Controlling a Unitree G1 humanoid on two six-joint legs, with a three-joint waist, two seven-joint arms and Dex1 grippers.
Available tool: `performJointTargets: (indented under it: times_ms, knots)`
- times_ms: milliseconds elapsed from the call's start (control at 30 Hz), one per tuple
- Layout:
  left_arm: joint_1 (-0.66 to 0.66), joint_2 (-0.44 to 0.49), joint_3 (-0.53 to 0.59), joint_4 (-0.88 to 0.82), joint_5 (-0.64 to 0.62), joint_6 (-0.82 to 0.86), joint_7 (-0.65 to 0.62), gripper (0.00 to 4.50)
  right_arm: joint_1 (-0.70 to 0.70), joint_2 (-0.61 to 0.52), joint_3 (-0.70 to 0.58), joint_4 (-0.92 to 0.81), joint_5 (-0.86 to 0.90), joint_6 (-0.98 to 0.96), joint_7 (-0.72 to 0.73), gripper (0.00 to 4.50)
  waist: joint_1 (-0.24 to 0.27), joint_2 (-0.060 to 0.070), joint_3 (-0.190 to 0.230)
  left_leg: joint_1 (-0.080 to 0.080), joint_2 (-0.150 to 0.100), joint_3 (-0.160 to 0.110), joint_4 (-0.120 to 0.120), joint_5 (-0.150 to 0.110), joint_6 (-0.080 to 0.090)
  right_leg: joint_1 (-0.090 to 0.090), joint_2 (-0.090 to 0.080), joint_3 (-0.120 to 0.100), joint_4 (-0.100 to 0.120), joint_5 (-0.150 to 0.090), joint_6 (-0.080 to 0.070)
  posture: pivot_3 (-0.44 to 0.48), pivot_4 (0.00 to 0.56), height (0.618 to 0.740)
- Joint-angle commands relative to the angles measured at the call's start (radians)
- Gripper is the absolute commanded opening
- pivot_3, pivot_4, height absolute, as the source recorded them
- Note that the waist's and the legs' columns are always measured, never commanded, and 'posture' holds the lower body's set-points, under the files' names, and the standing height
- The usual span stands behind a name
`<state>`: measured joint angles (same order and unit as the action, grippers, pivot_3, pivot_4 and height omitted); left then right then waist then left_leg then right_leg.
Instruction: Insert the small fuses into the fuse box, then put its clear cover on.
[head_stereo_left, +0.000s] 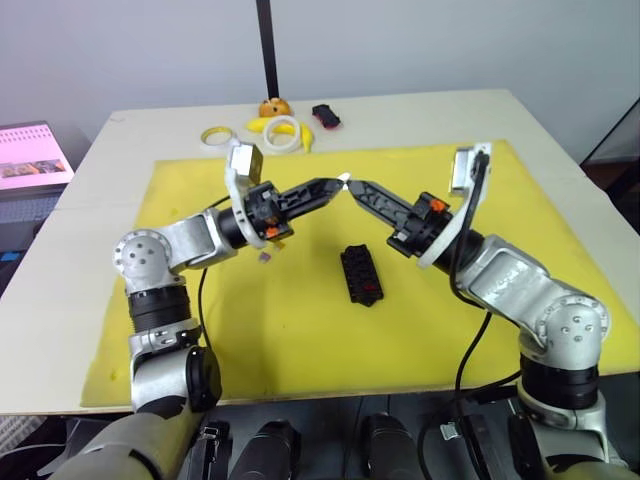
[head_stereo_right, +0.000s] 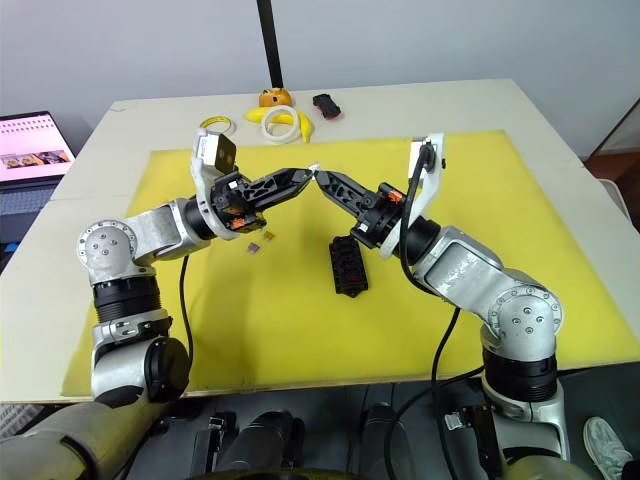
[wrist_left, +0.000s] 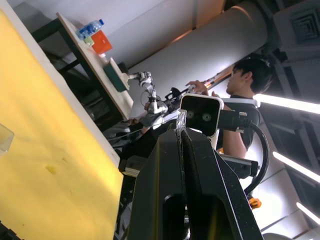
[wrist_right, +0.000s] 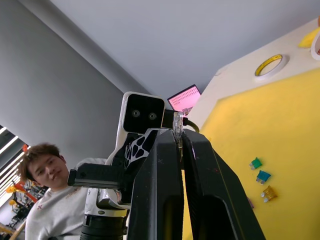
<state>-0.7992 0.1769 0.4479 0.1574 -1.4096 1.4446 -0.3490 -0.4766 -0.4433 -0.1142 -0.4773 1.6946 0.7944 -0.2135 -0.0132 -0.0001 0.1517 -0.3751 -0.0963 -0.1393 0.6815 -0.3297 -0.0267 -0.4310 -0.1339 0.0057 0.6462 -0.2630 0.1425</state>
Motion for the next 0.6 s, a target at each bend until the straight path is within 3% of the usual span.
performJointTargets:
  times_ms: [33,167,267,367,433,600]
  knots:
    - [0.005,0.040,-0.042,-0.010,0.015,-0.018,-0.017,0.99,-0.019,-0.019,-0.005,-0.057,0.051,-0.015,0.029,0.00,0.000,0.000,0.000,0.000,0.000,0.000,0.000,0.000,0.000,0.000,0.000,0.000,0.000,0.000,0.000,0.000,0.150,0.740]
    - [0.051,0.217,-0.182,-0.141,0.142,-0.063,-0.231,2.99,-0.033,-0.118,-0.026,-0.050,0.080,0.033,0.095,0.00,-0.006,0.000,0.000,0.000,0.000,0.000,-0.001,0.000,0.000,0.000,0.000,0.000,0.000,0.000,0.000,0.000,0.150,0.740]
    - [0.111,0.402,-0.360,-0.268,0.318,-0.215,-0.474,4.46,-0.057,-0.275,-0.040,-0.028,0.050,0.127,0.239,0.00,-0.005,0.001,0.000,0.000,0.000,0.002,-0.003,0.000,0.000,-0.001,0.001,0.001,0.000,0.000,0.000,0.000,0.150,0.740]
    - [0.147,0.515,-0.494,-0.343,0.480,-0.409,-0.669,4.46,-0.087,-0.446,-0.017,-0.023,-0.093,0.217,0.470,0.00,0.006,0.001,0.000,0.001,0.000,0.002,-0.003,0.000,0.000,0.000,0.001,0.001,-0.003,0.000,0.000,0.000,0.150,0.740]
    - [0.166,0.554,-0.579,-0.382,0.613,-0.578,-0.763,4.46,-0.105,-0.542,0.046,-0.033,-0.286,0.200,0.642,0.00,0.010,0.001,0.000,0.000,0.000,0.001,-0.001,0.000,0.001,0.003,0.001,-0.001,-0.008,0.000,0.000,0.000,0.150,0.740]
    - [0.202,0.531,-0.696,-0.346,0.875,-0.925,-0.835,4.46,-0.122,-0.667,0.275,-0.011,-0.817,-0.065,1.018,0.00,0.007,0.000,0.001,0.000,0.000,0.003,-0.001,-0.002,0.004,0.005,0.001,-0.002,-0.013,0.000,0.000,0.000,0.150,0.740]
